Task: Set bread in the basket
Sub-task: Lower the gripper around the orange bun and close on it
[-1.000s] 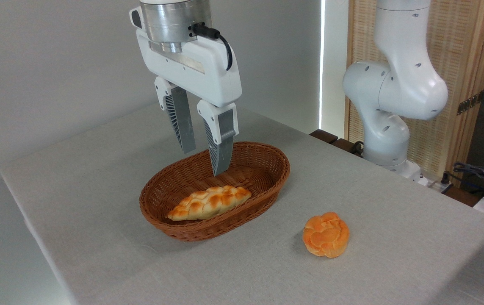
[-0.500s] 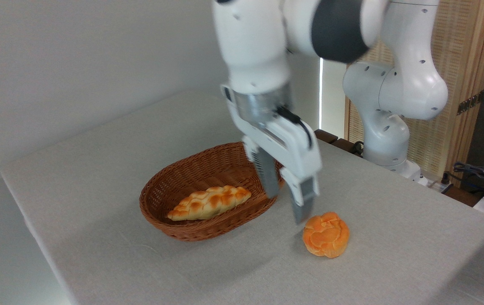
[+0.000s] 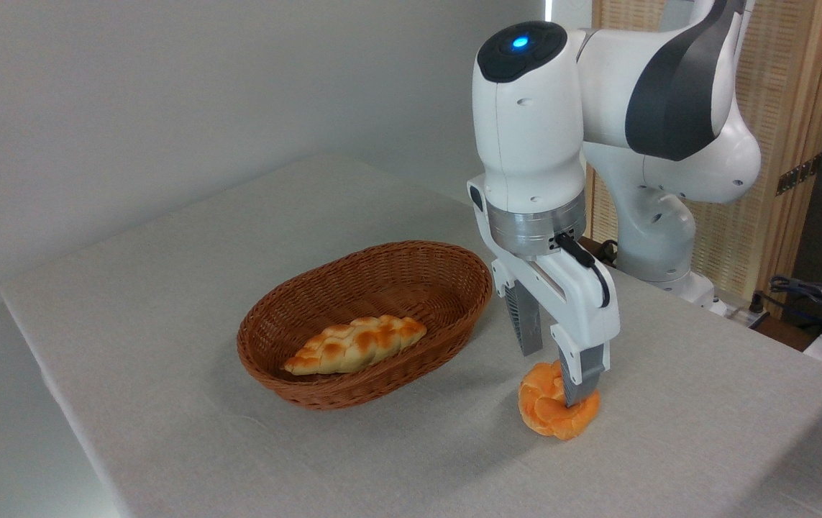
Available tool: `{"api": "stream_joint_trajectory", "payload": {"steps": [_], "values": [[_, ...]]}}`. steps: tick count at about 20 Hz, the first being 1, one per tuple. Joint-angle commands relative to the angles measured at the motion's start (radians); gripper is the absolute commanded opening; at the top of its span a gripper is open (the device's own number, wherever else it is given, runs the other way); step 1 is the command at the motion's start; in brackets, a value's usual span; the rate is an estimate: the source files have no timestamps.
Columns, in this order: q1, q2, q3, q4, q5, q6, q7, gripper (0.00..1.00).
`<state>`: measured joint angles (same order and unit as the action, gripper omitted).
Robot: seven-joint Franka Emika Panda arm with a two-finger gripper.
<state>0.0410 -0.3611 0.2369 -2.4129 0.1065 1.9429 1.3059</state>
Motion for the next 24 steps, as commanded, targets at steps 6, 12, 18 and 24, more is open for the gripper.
{"api": "stream_joint_trajectory", "payload": {"steps": [6, 12, 18, 24], "values": [[-0.029, 0.005, 0.013, -0.023, 0.042, 0.044, 0.001, 0.97], [-0.032, 0.005, 0.013, -0.023, 0.042, 0.045, 0.006, 0.35], [-0.033, 0.005, 0.013, -0.022, 0.045, 0.045, 0.006, 0.08], [-0.033, 0.004, 0.013, -0.022, 0.045, 0.045, 0.007, 0.05]]}}
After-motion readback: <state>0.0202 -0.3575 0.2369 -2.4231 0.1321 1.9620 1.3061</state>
